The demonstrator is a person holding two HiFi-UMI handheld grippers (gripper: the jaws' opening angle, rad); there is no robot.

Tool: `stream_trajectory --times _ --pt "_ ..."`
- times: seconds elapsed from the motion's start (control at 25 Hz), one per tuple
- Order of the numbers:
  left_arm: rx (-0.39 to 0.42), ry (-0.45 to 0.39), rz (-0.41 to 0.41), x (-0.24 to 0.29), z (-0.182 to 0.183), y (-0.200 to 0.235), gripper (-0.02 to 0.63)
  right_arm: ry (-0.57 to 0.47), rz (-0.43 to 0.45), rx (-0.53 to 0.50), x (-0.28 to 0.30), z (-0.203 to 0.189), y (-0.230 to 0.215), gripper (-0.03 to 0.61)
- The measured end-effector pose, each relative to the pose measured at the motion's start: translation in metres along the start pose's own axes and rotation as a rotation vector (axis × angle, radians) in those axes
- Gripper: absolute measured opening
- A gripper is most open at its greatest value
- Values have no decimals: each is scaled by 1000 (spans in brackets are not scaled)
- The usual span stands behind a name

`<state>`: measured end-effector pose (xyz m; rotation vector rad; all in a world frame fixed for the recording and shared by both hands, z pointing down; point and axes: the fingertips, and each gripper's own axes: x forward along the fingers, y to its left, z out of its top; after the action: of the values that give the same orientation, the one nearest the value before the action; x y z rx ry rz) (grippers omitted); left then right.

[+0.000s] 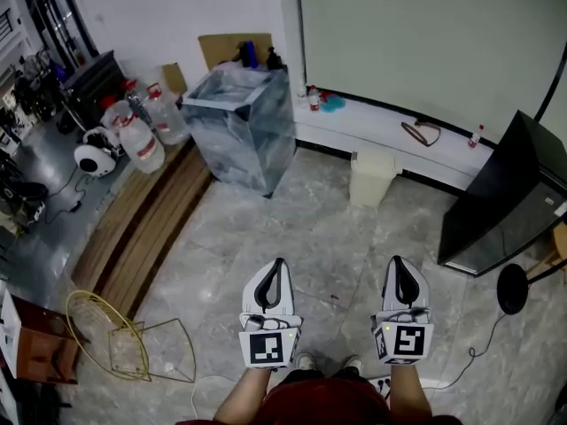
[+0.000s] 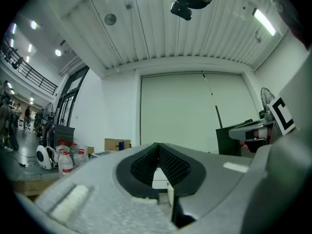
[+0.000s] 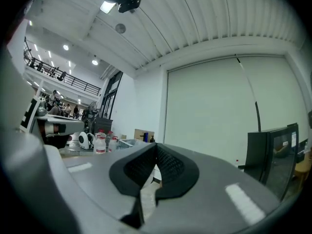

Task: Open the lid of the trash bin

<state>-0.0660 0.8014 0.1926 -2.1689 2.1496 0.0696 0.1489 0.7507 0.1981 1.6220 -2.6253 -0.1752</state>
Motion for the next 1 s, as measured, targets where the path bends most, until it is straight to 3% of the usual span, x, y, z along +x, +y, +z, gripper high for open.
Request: stream_trajectory --times 0.44,0.76,1.0 --pt "-26 42 22 5 -25 47 -3 41 29 -50 24 -13 36 0" --pt "-28 103 -5 55 -47 32 -2 58 8 -17 66 -34 0 0" --pt "-10 76 -26 129 -49 1 -3 76 5 22 116 -49 -56 0"
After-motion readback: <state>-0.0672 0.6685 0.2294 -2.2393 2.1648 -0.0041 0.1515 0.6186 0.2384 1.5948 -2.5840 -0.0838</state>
